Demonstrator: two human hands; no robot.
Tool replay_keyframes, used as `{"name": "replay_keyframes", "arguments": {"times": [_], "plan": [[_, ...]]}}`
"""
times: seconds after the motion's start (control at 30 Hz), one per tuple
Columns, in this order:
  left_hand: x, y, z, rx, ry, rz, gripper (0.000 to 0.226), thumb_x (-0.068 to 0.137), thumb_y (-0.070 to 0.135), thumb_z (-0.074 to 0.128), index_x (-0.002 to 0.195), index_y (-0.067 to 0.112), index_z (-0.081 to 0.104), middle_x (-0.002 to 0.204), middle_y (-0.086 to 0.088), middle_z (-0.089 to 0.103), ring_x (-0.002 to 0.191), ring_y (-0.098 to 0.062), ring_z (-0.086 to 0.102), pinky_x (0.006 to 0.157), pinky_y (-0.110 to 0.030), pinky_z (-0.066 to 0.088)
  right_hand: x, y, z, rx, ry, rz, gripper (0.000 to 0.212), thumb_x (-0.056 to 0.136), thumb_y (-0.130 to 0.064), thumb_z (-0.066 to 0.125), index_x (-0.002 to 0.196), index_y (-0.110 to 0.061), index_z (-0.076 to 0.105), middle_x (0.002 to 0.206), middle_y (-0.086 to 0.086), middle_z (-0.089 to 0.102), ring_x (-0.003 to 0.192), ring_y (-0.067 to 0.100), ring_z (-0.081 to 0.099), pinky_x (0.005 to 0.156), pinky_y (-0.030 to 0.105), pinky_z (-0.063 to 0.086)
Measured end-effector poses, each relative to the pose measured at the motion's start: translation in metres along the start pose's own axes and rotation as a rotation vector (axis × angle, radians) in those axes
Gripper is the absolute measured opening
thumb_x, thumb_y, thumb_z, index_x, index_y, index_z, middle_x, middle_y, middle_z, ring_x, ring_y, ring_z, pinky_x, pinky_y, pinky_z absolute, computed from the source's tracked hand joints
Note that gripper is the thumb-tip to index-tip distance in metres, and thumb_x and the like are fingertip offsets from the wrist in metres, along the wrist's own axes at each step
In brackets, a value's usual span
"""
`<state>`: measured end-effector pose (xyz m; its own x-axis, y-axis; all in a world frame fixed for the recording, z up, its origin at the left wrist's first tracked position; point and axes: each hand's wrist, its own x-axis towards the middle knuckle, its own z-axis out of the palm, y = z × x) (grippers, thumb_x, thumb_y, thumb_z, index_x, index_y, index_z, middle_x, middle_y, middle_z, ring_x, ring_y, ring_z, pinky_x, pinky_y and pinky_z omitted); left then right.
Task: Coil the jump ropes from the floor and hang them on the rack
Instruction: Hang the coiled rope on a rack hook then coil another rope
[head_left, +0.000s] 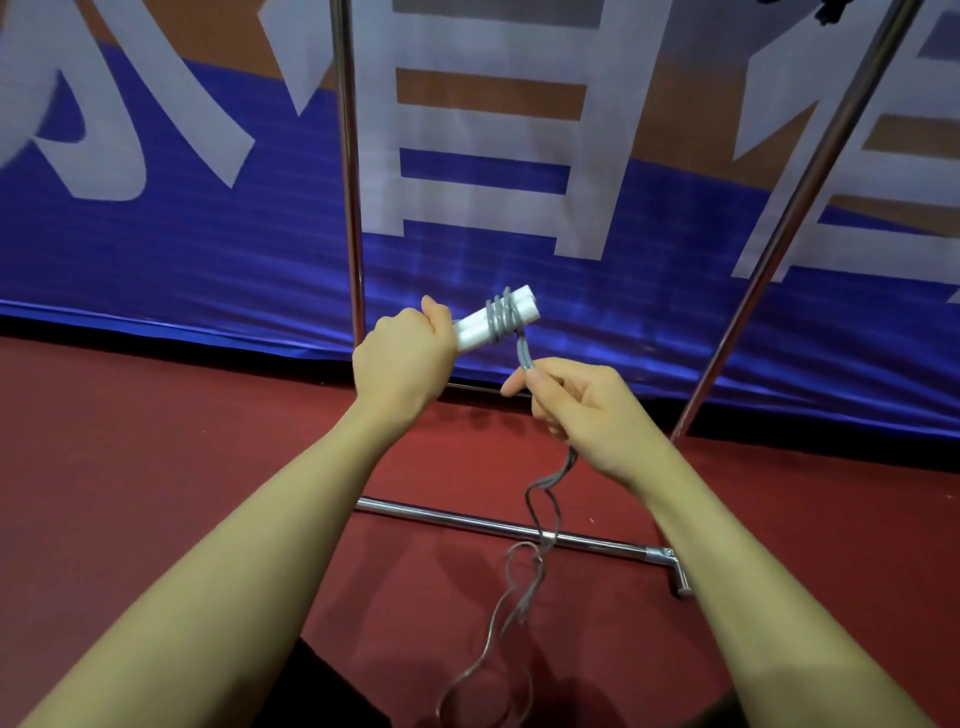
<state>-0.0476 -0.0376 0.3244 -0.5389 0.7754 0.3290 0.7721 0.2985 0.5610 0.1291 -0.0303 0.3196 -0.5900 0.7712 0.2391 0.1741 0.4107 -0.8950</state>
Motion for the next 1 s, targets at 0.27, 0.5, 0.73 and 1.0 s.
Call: {"name": "replay_keyframes", "arguments": {"times": [0.27,0.5,0.73,1.0], "plan": [[-0.002,-0.009,0.011,0.172,-0.062,0.057,0.047,0.102,0.027,0.025,0.098,-0.001,0.063,0.102,-0.022,0.063,0.091,-0.036,0.056,0.075,-0.036,0.036,-0.001,-0.005,-0.008,-0.116,0.033,-0.085,0.021,0.094,-0.012,0.056,0.075,-0.010,0.066,0.054,-0.012,0.056,0.052,0.000,0.043,0.056,0.011,0.032],[-0.009,-0.008,0.020,0.309,-0.156,0.322,0.051,0.101,0.033,0.027,0.090,0.002,0.066,0.098,-0.024,0.063,0.096,-0.038,0.057,0.071,-0.035,0.033,0.004,0.004,-0.017,-0.270,0.208,-0.182,0.031,0.090,-0.028,0.055,0.061,-0.015,0.054,0.056,0.004,0.048,0.055,0.006,0.037,0.056,0.021,0.032],[-0.014,-0.008,0.016,0.319,-0.127,0.630,0.063,0.088,0.041,0.010,0.062,0.008,0.056,0.067,-0.016,0.059,0.077,-0.037,0.060,0.058,-0.031,0.024,0.007,0.013,-0.029,-0.405,0.185,-0.094,0.036,0.089,-0.039,0.058,0.063,-0.014,0.051,0.055,-0.005,0.039,0.054,0.011,0.033,0.057,0.031,0.032],[-0.016,-0.005,0.001,0.146,-0.009,0.856,0.050,0.087,0.037,0.020,0.045,0.018,0.038,0.037,-0.003,0.038,0.036,-0.027,0.036,0.048,-0.021,0.009,0.005,0.006,-0.031,-0.006,0.216,0.042,0.028,0.087,-0.018,0.064,0.060,-0.016,0.055,0.040,-0.010,0.040,0.039,0.005,0.033,0.046,0.020,0.029]]}}
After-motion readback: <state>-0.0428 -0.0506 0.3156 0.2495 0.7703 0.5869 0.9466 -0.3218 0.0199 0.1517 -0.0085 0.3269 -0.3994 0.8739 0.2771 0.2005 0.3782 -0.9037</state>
